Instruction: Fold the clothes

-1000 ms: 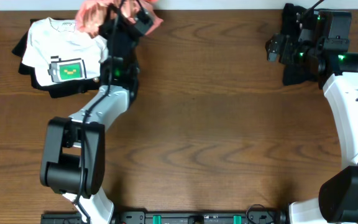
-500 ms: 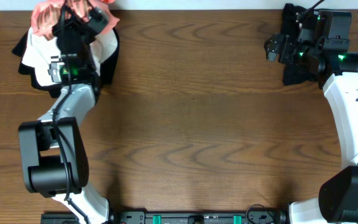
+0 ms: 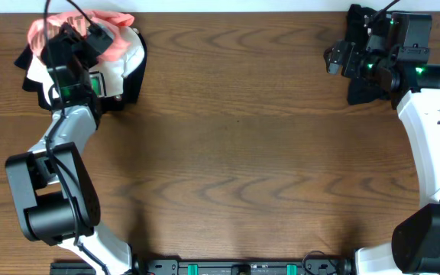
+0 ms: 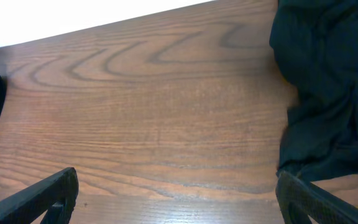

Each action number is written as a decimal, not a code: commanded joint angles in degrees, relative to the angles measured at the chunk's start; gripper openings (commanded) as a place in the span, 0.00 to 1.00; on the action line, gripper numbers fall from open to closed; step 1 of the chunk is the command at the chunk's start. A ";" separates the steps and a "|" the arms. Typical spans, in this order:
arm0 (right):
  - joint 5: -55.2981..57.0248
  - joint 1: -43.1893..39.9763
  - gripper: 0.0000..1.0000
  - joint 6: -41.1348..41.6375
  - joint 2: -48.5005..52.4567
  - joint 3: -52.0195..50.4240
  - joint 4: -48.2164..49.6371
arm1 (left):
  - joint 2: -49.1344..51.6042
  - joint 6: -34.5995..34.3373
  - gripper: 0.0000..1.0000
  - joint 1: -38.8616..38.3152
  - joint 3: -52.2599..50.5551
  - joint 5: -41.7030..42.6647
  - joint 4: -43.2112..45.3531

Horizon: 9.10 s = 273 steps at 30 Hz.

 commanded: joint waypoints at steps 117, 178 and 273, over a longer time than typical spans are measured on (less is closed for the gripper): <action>-5.05 4.15 0.99 0.02 5.97 -0.09 5.75 | 1.20 -109.81 0.51 -0.50 13.66 -4.24 -35.19; -3.96 4.17 0.99 -1.36 5.97 -0.09 3.96 | 14.82 -105.90 0.06 -11.28 14.32 -14.10 -4.24; -3.56 4.85 0.99 -1.36 5.97 -0.09 2.47 | 11.10 -74.71 0.06 -3.72 15.67 -8.46 -28.30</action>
